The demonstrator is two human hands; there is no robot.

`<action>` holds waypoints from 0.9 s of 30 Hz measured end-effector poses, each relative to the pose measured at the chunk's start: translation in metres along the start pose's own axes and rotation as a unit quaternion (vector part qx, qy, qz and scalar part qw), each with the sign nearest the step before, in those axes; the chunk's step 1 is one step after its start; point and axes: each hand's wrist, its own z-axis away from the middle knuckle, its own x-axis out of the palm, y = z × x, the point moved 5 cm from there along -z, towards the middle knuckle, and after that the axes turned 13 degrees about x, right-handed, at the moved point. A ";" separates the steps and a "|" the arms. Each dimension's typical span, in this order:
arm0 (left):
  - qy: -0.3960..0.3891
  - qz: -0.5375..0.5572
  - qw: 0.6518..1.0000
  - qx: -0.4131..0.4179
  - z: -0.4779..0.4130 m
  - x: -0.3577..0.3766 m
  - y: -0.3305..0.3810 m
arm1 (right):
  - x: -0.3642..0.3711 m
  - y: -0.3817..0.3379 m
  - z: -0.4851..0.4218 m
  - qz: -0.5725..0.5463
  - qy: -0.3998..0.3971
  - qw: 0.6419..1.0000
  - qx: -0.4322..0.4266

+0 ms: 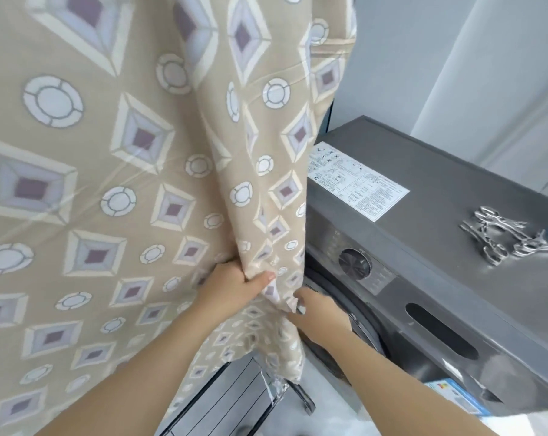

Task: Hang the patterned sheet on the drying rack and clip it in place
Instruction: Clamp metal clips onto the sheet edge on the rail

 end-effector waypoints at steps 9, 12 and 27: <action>-0.224 0.244 0.943 -0.030 -0.004 0.071 0.070 | -0.069 0.049 0.026 -0.252 0.171 0.950 0.072; -0.193 0.258 0.946 0.020 -0.019 0.083 0.102 | -0.094 0.078 0.042 -0.318 0.243 0.911 0.101; -0.105 -0.003 0.935 0.340 -0.085 0.173 0.238 | -0.172 0.231 0.036 -0.332 0.376 0.844 0.190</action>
